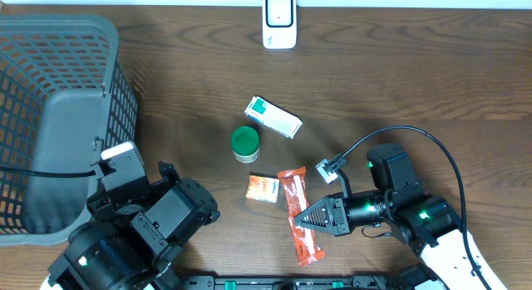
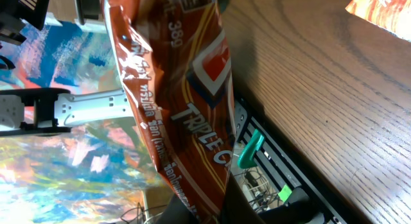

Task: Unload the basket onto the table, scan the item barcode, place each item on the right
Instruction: 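Carry the chocolate bar to the white barcode scanner with the right gripper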

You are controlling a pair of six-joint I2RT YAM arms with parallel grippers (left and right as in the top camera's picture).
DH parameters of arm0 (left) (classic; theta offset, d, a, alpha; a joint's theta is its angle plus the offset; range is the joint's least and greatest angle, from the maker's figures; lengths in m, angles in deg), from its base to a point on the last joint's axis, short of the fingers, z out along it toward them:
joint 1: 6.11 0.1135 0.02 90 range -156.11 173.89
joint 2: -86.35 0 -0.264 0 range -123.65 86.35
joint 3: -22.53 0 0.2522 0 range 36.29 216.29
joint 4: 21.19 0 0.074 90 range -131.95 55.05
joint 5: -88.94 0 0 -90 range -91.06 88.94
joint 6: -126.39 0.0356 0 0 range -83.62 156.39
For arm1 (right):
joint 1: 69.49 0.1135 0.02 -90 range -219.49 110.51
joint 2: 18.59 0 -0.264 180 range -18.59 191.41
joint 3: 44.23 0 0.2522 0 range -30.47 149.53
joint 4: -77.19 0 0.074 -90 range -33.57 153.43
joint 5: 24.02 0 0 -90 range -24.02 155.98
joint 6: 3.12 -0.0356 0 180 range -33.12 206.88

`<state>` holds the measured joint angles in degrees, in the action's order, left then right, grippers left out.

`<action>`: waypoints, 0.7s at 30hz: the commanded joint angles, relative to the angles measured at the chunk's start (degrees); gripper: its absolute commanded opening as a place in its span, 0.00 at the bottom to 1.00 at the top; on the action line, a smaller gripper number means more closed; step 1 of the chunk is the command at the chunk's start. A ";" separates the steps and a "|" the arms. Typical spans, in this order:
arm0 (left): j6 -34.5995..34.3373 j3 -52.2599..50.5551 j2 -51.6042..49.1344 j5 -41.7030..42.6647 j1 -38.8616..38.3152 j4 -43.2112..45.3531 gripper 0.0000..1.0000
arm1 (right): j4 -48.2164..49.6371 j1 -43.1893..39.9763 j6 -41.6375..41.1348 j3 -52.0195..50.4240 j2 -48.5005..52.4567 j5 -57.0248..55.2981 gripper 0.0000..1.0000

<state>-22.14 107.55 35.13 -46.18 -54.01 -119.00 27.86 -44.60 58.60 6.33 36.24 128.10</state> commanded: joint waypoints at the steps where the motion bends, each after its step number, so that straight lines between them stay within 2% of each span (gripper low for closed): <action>1: -0.72 -0.24 0.04 -0.35 -0.02 -0.35 0.85 | -0.07 0.31 -0.42 1.01 -0.46 1.64 0.01; 4: -0.72 -0.24 0.04 -0.35 -0.02 -0.33 0.85 | 0.02 0.35 -0.42 1.01 -0.44 -3.34 0.01; 10: -0.72 -0.24 0.04 -0.35 -0.02 -0.33 0.85 | 4.46 0.35 -1.84 1.14 1.18 -24.98 0.01; 13: -0.72 -0.24 0.04 -0.35 -0.02 -0.35 0.85 | 9.27 0.35 -2.99 2.89 4.50 -27.98 0.01; 17: -0.72 -0.22 0.04 -0.35 -0.02 -0.33 0.85 | 11.78 0.39 -1.38 9.51 11.80 -31.82 0.01; 21: -0.72 -0.24 0.04 -0.35 -0.02 -0.33 0.85 | 6.21 0.59 3.72 21.33 21.40 -41.44 0.01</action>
<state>-22.16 107.55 35.13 -46.18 -54.01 -119.00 35.70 -44.58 58.08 19.66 52.37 96.26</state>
